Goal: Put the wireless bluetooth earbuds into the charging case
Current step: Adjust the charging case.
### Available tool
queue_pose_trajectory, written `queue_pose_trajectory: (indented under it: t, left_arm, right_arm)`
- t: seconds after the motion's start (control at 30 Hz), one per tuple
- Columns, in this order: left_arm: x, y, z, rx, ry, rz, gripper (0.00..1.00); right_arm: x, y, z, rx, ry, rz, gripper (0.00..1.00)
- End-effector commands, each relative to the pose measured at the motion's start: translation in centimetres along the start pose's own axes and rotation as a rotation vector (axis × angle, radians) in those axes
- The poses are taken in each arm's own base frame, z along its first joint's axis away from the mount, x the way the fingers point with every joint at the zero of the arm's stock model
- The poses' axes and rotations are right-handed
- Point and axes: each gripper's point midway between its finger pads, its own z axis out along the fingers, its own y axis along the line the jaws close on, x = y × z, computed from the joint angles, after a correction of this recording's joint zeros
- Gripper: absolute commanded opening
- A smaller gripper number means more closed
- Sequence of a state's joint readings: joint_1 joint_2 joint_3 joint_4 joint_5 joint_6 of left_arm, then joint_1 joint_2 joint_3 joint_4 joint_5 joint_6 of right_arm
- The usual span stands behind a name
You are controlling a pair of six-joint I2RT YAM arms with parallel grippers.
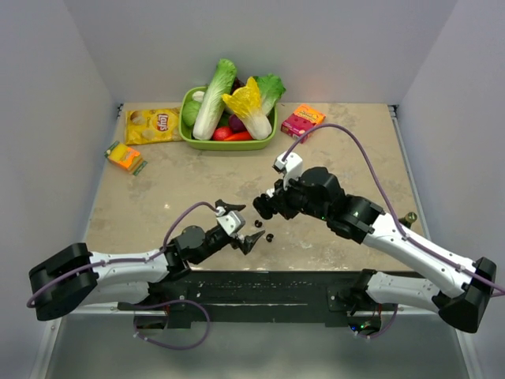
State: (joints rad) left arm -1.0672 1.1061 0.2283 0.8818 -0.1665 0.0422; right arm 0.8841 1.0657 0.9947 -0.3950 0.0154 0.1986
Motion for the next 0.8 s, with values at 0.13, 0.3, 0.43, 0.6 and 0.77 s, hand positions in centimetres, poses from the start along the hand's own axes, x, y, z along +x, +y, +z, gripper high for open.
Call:
queue_pose_trajectory:
  t: [0.13, 0.3, 0.43, 0.6, 0.77]
  left_arm:
    - [-3.0, -5.3, -1.9, 0.283, -0.02, -0.231, 1.0]
    - [-4.8, -7.3, -3.2, 0.429, -0.057, -0.268, 1.0]
    - [-6.5, -7.3, -3.2, 0.479, -0.089, -0.267, 0.95]
    - [-8.2, -6.4, -3.0, 0.488, -0.139, -0.261, 0.86]
    - [-8.7, -5.6, -2.5, 0.488, -0.152, -0.27, 0.8]
  right_arm:
    - [-3.5, 1.3, -4.1, 0.003, -0.093, -0.338, 0.0]
    - [-2.5, 2.4, -5.4, 0.013, -0.034, -0.484, 0.0]
    - [-0.9, 3.6, -5.2, 0.0, 0.015, -0.554, 0.0]
    - [0.2, 4.3, -4.6, -0.029, 0.046, -0.572, 0.0]
    - [0.5, 4.6, -4.3, -0.046, 0.056, -0.567, 0.0]
